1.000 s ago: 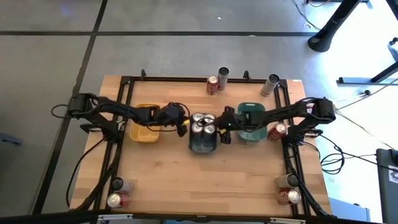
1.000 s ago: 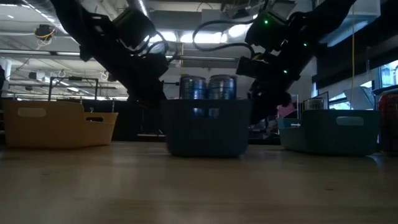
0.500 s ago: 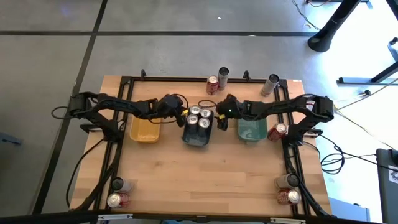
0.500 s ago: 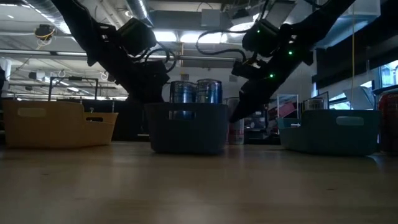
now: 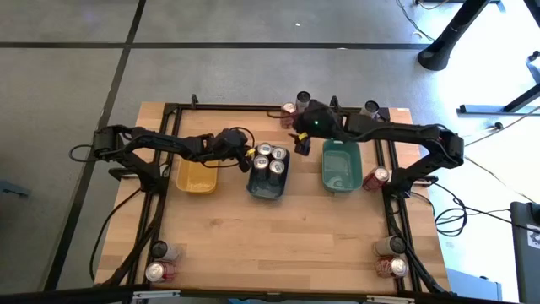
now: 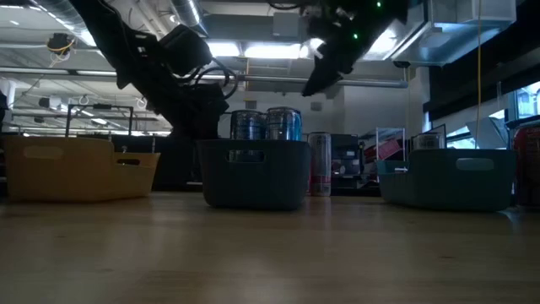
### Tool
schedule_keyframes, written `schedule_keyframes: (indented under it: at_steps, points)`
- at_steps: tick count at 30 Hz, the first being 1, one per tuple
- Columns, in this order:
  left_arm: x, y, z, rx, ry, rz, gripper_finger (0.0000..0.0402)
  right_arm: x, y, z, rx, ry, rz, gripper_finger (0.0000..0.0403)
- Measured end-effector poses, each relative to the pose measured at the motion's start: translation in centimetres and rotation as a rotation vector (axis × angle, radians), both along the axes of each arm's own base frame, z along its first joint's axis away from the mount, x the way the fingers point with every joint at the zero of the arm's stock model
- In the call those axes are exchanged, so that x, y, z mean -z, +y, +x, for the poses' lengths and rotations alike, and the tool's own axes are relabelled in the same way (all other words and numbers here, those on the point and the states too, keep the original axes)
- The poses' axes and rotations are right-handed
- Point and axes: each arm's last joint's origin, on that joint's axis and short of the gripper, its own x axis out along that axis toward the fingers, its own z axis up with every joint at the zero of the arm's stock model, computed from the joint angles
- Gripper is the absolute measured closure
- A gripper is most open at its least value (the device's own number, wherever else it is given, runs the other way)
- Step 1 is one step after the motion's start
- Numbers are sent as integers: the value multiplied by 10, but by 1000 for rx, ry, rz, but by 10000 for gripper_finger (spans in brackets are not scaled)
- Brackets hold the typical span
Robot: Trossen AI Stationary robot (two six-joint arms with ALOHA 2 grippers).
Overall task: Sort soda cans
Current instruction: Put the red soda can into green bin
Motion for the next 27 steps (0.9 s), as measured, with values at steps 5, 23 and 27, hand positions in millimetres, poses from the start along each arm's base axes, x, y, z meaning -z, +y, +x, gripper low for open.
schedule_keyframes:
  at_steps: [5,23,27]
  points:
    - [0,0,0,-19,-14,-19,400,-16,-9,5,-69,-4,-115,118]
    - [1,-1,-1,-14,4,-20,400,-22,-139,48,-20,193,-172,118]
    - [1,-1,-1,-25,-6,-30,400,-18,-139,48,5,205,-135,118]
